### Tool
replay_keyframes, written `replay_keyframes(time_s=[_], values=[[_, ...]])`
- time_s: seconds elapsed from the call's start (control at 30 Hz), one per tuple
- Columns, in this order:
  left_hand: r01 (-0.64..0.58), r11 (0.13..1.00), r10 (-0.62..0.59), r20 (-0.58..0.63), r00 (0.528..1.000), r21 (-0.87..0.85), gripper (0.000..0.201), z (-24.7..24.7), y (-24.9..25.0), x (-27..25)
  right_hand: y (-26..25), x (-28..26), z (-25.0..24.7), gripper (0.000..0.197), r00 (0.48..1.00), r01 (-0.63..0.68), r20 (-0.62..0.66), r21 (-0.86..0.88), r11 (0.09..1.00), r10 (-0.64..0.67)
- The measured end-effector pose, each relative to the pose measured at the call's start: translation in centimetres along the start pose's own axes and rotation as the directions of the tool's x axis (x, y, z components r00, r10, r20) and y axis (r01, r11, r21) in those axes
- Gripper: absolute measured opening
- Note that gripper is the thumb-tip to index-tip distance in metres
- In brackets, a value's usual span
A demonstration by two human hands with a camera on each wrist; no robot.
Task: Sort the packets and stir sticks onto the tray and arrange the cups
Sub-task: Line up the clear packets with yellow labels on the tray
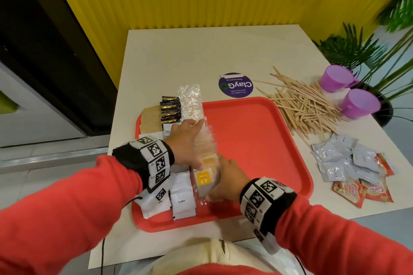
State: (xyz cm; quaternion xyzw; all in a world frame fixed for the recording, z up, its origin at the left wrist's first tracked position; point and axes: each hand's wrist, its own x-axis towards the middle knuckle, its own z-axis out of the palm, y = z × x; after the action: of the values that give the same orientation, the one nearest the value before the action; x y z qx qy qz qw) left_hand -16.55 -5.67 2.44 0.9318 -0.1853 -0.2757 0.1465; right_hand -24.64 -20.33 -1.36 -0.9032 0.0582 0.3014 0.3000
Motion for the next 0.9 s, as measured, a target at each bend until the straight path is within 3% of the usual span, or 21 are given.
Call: replay_keyframes(time_s=[0.17,0.5,0.63,0.9], values=[[-0.020,0.987,0.005,0.091,0.996,0.162,0.135,0.6,-0.3,-0.5,0.7,-0.4,0.1,0.120,0.999,0.009,0.039,0.020,1.000,-0.009],[-0.023,0.964,-0.018,0.154,0.988,0.265,0.142,1.6,0.6,-0.4,0.3,-0.6,0.3,0.128,0.999,0.014,0.031,-0.020,1.000,-0.013],[-0.012,0.971,-0.012,0.100,0.995,0.241,0.142,1.0,0.7,0.1,0.0,-0.3,-0.2,0.127,0.999,0.011,0.031,-0.015,1.000,-0.011],[-0.039,0.977,0.010,0.133,0.991,0.211,0.142,1.3,0.3,-0.7,0.6,-1.0,-0.2,0.130,0.997,0.000,0.073,-0.033,0.999,0.003]])
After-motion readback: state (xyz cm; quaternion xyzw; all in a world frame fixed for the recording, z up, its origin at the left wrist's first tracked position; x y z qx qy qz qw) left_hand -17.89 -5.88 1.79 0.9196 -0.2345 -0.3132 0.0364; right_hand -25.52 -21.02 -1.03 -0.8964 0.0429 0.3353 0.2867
